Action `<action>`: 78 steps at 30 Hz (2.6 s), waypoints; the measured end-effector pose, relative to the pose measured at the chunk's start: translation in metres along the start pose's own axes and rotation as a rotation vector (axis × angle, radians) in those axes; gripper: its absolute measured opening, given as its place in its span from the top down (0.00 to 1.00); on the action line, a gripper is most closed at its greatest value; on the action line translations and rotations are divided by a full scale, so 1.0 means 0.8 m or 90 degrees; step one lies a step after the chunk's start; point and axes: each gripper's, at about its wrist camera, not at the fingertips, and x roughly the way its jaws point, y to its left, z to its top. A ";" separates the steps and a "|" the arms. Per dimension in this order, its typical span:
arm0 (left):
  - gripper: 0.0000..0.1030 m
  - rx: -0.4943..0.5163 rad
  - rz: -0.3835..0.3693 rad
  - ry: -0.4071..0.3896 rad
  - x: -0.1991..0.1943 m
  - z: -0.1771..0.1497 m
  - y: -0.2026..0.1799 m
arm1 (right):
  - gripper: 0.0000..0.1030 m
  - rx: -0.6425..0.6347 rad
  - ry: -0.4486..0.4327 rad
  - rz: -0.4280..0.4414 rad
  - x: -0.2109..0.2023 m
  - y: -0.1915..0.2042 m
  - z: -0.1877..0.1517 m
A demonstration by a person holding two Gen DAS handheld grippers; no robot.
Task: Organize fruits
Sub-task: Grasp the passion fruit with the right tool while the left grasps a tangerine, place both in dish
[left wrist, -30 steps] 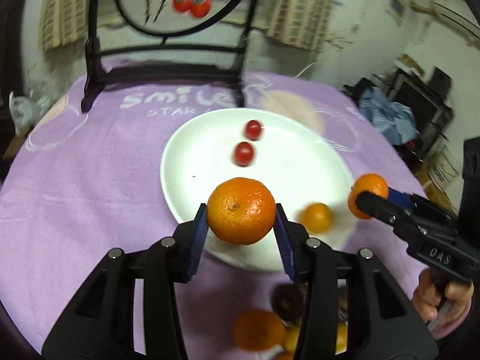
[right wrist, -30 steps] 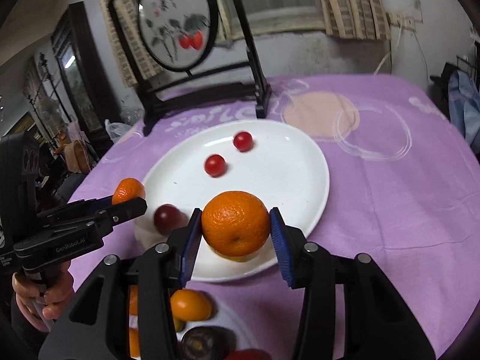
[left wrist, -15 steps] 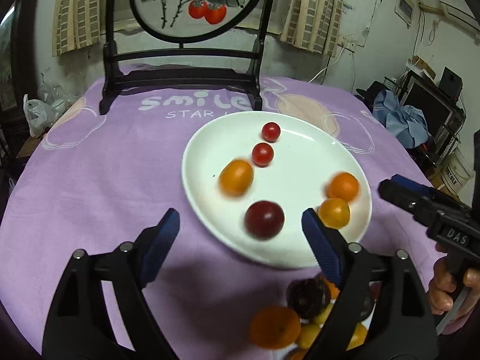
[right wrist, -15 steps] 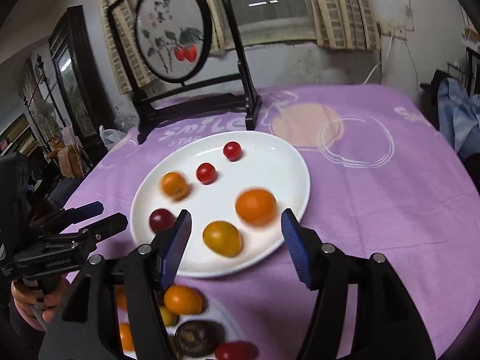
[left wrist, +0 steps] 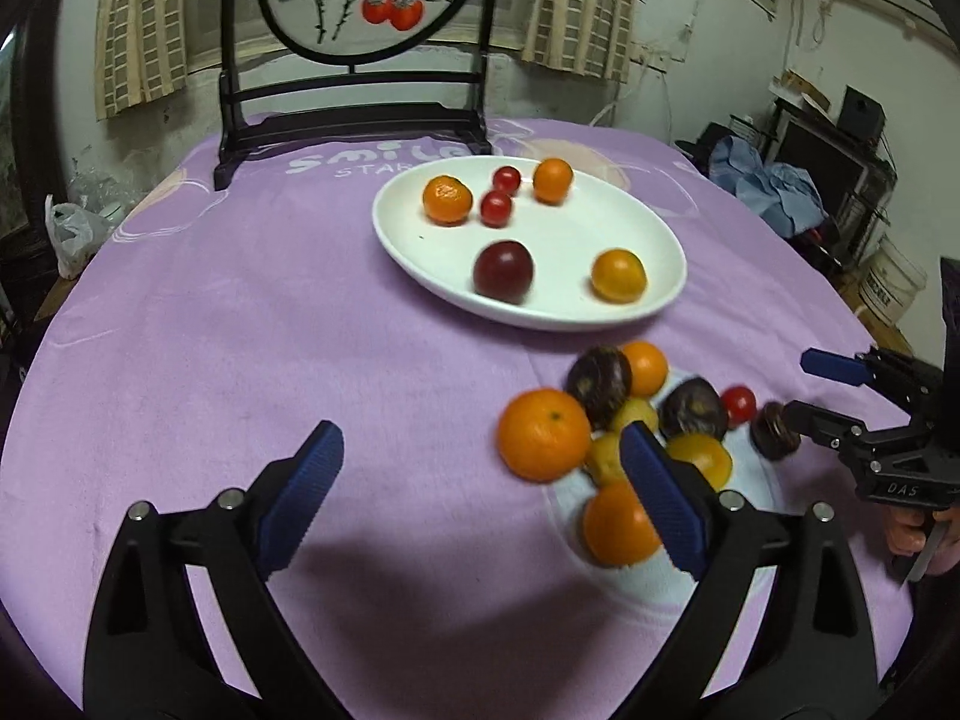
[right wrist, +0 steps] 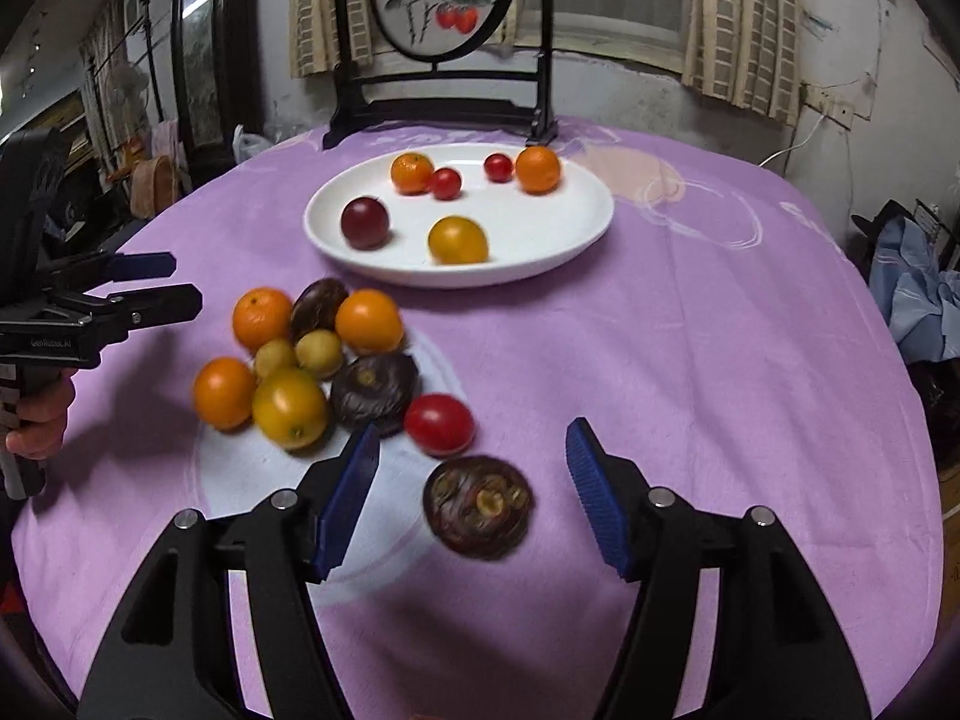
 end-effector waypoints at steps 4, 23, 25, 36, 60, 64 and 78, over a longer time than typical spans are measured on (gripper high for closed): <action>0.08 0.035 0.004 -0.003 -0.006 -0.013 -0.011 | 0.37 -0.006 0.030 -0.009 0.009 0.002 -0.006; 0.08 0.059 -0.010 -0.007 -0.016 -0.029 -0.019 | 0.51 -0.020 0.081 -0.011 0.031 0.005 -0.016; 0.08 0.064 -0.012 -0.006 -0.016 -0.030 -0.020 | 0.57 -0.024 0.079 -0.017 0.031 0.005 -0.017; 0.08 0.144 -0.068 0.019 -0.012 -0.045 -0.054 | 0.59 0.068 0.052 0.012 0.018 -0.025 -0.011; 0.63 0.133 -0.056 0.100 0.035 -0.042 -0.075 | 0.59 0.078 0.045 0.006 0.011 -0.026 -0.013; 0.63 0.111 -0.063 0.099 0.030 -0.043 -0.068 | 0.59 0.071 0.039 0.014 0.009 -0.023 -0.014; 0.63 -0.007 -0.047 -0.030 0.026 0.075 -0.036 | 0.58 0.134 -0.142 0.060 0.022 -0.019 0.091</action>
